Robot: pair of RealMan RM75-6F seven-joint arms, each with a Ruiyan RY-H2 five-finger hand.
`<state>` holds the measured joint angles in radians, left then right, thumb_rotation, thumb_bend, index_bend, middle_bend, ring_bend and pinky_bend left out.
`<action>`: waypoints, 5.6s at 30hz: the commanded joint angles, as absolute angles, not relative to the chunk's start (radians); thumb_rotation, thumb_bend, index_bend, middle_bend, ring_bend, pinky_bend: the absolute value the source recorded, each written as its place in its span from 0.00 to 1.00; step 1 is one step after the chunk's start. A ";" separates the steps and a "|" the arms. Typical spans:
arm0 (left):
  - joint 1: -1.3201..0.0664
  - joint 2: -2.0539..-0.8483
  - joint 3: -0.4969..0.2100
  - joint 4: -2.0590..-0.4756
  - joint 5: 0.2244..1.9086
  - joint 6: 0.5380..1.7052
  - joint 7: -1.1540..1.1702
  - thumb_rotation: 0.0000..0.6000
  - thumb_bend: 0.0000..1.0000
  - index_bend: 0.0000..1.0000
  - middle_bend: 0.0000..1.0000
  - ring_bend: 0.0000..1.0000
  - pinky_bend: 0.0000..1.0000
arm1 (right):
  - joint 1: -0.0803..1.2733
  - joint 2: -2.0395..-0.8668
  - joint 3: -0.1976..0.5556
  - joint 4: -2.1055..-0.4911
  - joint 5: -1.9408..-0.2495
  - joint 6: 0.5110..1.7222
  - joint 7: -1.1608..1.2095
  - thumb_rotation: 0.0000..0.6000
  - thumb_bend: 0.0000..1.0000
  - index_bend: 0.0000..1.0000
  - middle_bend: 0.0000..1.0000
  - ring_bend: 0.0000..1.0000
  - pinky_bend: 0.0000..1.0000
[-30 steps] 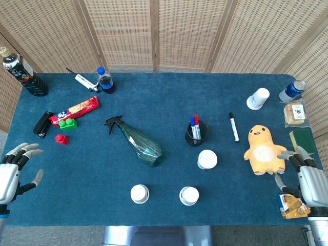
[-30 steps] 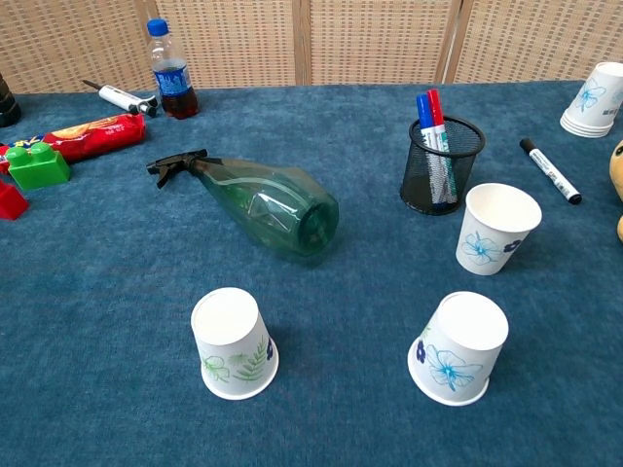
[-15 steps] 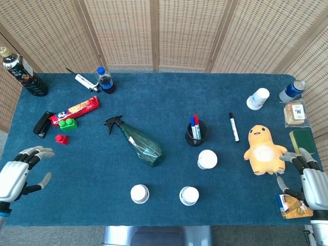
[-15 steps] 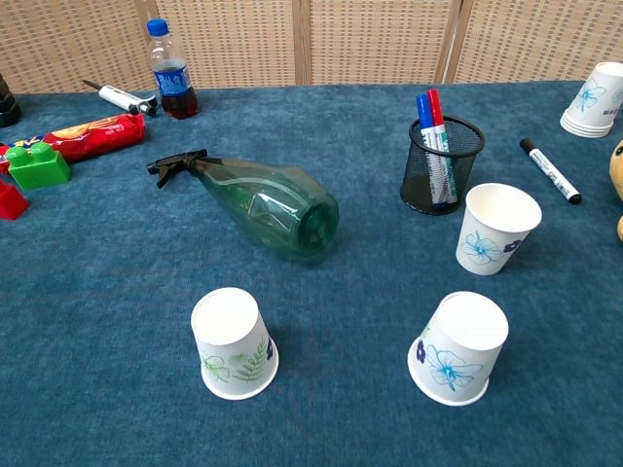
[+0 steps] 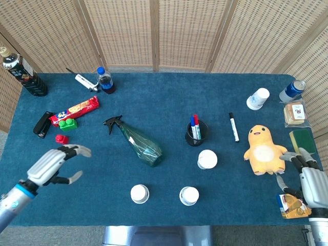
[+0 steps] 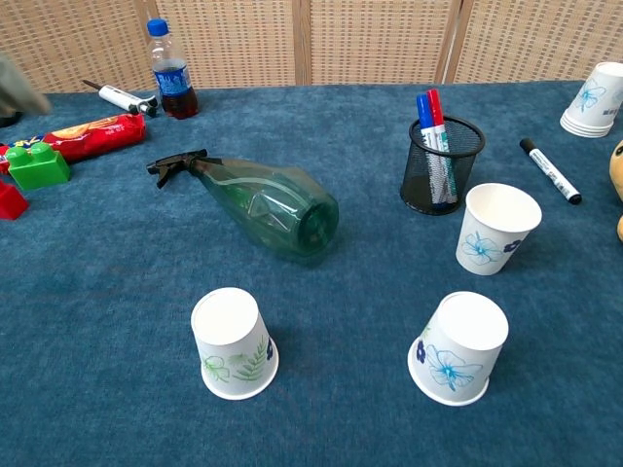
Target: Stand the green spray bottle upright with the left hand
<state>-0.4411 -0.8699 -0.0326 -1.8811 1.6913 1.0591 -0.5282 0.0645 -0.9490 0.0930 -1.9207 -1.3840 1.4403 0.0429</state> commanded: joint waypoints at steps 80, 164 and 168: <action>-0.961 -0.978 0.289 -1.529 1.768 0.926 -1.320 1.00 0.45 0.32 0.29 0.23 0.25 | -0.003 -0.915 0.093 -1.963 -1.417 1.529 0.050 1.00 0.39 0.31 0.27 0.10 0.19; -1.599 -1.616 0.059 -1.420 0.016 0.711 0.779 0.61 0.39 0.16 0.15 0.11 0.27 | -0.069 -0.952 0.087 -1.784 -1.454 1.601 0.296 1.00 0.39 0.31 0.27 0.10 0.20; -1.604 -1.636 0.069 -1.410 0.016 0.735 0.806 0.60 0.39 0.26 0.21 0.19 0.32 | -0.078 -0.950 0.090 -1.784 -1.456 1.618 0.305 1.00 0.39 0.31 0.27 0.10 0.20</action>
<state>-1.6025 -1.6310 0.0657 -1.4130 0.0166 0.7289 0.8003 -0.0756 -0.9505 0.0889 -1.7838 -1.4558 1.6154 0.3028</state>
